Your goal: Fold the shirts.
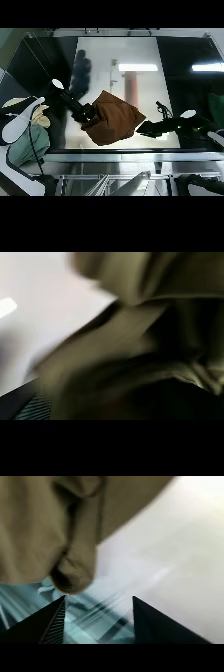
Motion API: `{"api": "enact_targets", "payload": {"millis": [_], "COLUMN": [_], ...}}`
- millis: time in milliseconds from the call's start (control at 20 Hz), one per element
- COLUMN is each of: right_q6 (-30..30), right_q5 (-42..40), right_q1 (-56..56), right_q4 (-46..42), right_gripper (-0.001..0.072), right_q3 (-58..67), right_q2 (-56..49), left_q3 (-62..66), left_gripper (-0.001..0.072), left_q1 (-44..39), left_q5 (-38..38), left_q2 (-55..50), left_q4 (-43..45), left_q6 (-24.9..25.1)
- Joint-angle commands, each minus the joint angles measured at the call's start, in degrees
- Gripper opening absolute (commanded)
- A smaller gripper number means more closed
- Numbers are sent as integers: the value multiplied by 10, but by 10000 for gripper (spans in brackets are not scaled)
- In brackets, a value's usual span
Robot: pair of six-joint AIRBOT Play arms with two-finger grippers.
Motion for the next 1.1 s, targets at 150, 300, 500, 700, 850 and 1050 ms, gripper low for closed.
{"api": "enact_targets", "payload": {"millis": [150,300,500,700,850,1050], "right_q6": [-54,-69,-68,-21,-14,-18], "right_q5": [-7,-6,56,135,154,98], "right_q1": [35,30,-18,-85,-122,-158], "right_q4": [78,68,47,49,99,96], "right_gripper": [332,17,16,16,16,16], "right_q3": [39,64,147,298,423,519], "right_q2": [-80,-80,-64,23,120,257], "left_q3": [58,97,171,287,391,435], "left_gripper": [129,0,-1,-1,-1,1], "left_q1": [-41,-36,-13,22,53,101], "left_q5": [1,-30,-90,-99,-87,-14], "left_q2": [-36,-35,9,103,176,307], "left_q4": [-12,-23,-75,-81,-81,-75], "left_q6": [24,24,8,-16,-36,-23]}}
